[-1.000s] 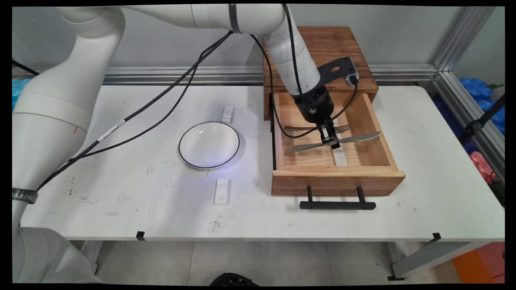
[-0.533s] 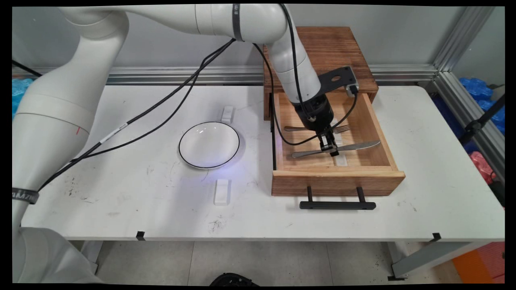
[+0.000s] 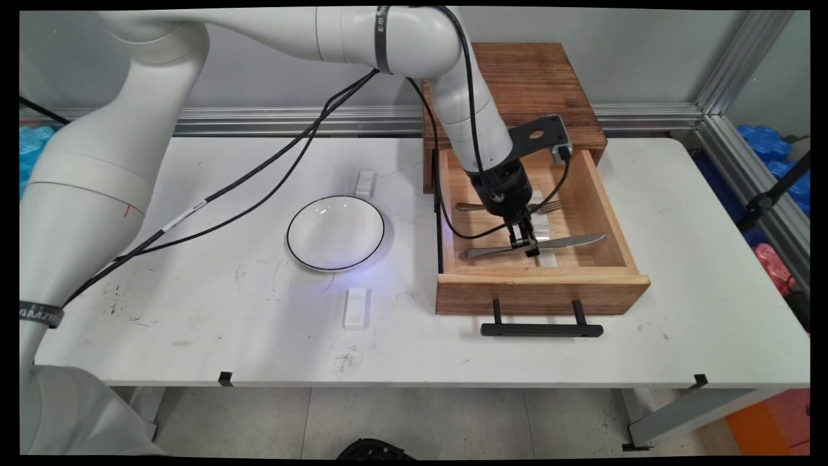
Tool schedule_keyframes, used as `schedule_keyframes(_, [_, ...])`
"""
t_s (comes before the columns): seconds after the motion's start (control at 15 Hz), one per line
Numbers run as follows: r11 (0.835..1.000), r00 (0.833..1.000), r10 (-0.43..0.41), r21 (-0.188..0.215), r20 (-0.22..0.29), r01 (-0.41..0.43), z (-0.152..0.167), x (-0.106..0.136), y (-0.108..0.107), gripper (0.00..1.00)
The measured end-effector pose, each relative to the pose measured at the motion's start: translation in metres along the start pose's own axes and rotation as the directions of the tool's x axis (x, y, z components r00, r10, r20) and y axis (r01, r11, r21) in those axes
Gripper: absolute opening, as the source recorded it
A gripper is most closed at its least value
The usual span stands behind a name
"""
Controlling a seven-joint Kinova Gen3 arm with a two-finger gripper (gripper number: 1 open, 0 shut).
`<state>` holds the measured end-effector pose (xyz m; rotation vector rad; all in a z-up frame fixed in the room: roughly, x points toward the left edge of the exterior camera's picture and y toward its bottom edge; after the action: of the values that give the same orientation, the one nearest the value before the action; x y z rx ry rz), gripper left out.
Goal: Place the picked object into the drawer
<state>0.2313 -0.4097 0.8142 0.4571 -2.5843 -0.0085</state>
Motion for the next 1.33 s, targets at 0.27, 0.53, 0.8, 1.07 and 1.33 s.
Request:
schedule_keyframes(0.27, [1.0,1.0,0.003,-0.002,0.006,-0.003,0.0026,-0.0016,0.0,0.0])
schedule_keyframes(0.53, [1.0,1.0,0.009,-0.002,0.01,-0.009,0.0045,-0.0034,-0.0005,0.0])
schedule_keyframes(0.8, [1.0,1.0,0.015,0.0,0.011,-0.015,0.0064,-0.0044,-0.0023,0.0])
schedule_keyframes(1.07, [1.0,1.0,0.017,0.005,0.012,-0.017,0.0079,-0.0048,-0.0047,0.0])
schedule_keyframes(1.33, [1.0,1.0,0.016,0.009,0.011,-0.016,0.0096,-0.0052,-0.0065,0.0])
